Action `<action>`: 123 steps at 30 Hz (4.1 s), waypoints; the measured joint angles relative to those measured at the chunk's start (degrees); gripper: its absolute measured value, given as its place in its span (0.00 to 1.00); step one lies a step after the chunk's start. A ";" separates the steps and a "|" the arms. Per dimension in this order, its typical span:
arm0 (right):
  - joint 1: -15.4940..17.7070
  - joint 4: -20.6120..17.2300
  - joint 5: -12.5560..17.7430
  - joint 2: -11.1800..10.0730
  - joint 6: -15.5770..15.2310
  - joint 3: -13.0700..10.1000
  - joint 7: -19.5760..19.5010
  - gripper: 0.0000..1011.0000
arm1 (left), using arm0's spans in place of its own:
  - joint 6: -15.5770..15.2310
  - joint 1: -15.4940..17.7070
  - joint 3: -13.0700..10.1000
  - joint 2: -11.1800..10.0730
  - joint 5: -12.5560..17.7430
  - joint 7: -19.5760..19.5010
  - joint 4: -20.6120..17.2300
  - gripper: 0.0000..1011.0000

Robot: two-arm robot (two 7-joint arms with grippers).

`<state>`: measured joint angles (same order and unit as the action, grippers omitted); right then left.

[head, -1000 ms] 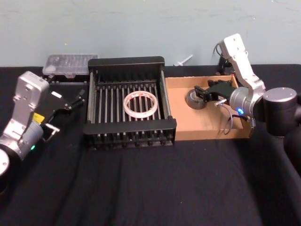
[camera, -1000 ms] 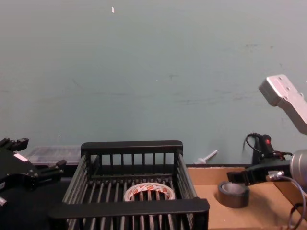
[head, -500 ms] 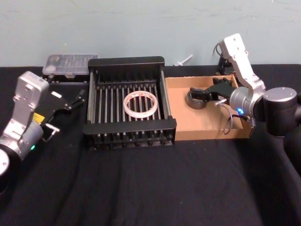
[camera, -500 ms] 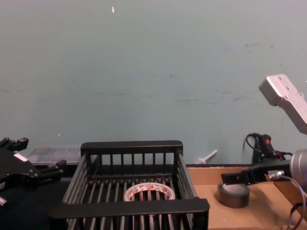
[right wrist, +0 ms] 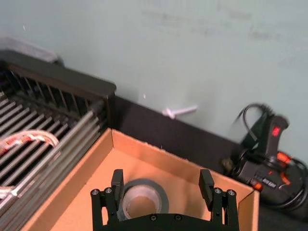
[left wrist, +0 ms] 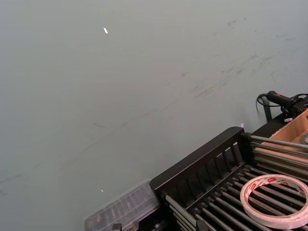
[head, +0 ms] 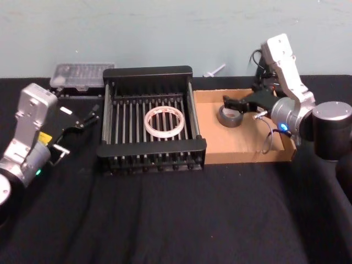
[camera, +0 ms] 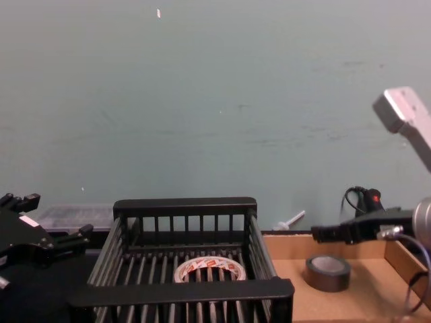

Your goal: Pick up the white tape and place it into the black box , Pick up the silver tape and place it into the brown box.

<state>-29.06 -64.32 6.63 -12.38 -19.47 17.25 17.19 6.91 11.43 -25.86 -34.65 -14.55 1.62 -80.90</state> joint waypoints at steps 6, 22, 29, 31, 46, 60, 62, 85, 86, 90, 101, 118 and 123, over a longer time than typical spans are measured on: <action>4.40 -6.91 -0.03 -1.21 3.54 -0.92 -0.76 0.99 | 0.00 0.00 0.00 0.00 0.00 0.00 0.00 0.99; 20.45 -20.66 0.84 -3.96 20.22 -4.03 -2.13 0.99 | 0.00 0.00 0.00 0.00 0.00 0.00 0.00 0.99; 23.60 -20.92 1.03 -3.46 24.83 -4.66 -2.30 0.99 | 0.00 0.00 0.00 0.00 0.00 0.00 0.00 0.99; 24.13 -20.79 1.02 -3.29 25.27 -4.67 -2.28 0.99 | 0.00 0.00 0.00 0.00 0.00 0.00 0.00 0.99; 25.21 -20.17 0.70 -2.76 25.07 -4.55 -2.21 0.99 | 0.00 0.00 0.00 0.00 0.00 0.00 0.00 0.99; 25.21 -20.24 0.70 -2.82 25.21 -4.59 -2.17 0.99 | 0.00 0.00 0.00 0.00 0.00 0.00 0.00 0.99; 25.21 -20.25 0.70 -2.82 25.21 -4.59 -2.16 0.99 | 0.00 0.00 0.00 0.00 0.00 0.00 0.00 0.99; 25.21 -20.29 0.70 -2.82 25.30 -4.59 -2.13 0.99 | 0.00 0.00 0.00 0.00 0.00 0.00 0.00 0.99; 25.21 -20.28 0.70 -2.82 25.30 -4.59 -2.13 0.99 | 0.00 0.00 0.00 0.00 0.00 0.00 0.00 0.99; 25.21 -20.28 0.70 -2.82 25.30 -4.59 -2.13 0.99 | 0.00 0.00 0.00 0.00 0.00 0.00 0.00 0.99; 25.21 -20.28 0.70 -2.82 25.30 -4.59 -2.13 0.99 | 0.00 0.00 0.00 0.00 0.00 0.00 0.00 0.99; 25.21 -20.28 0.70 -2.82 25.30 -4.59 -2.13 0.99 | 0.00 0.00 0.00 0.00 0.00 0.00 0.00 0.99; 25.21 -20.28 0.70 -2.82 25.30 -4.59 -2.14 0.99 | 0.00 0.00 0.00 0.00 0.00 0.00 0.00 0.99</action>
<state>-3.85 -84.60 7.34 -15.20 5.83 12.66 15.06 6.91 11.43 -25.86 -34.65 -14.55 1.62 -80.90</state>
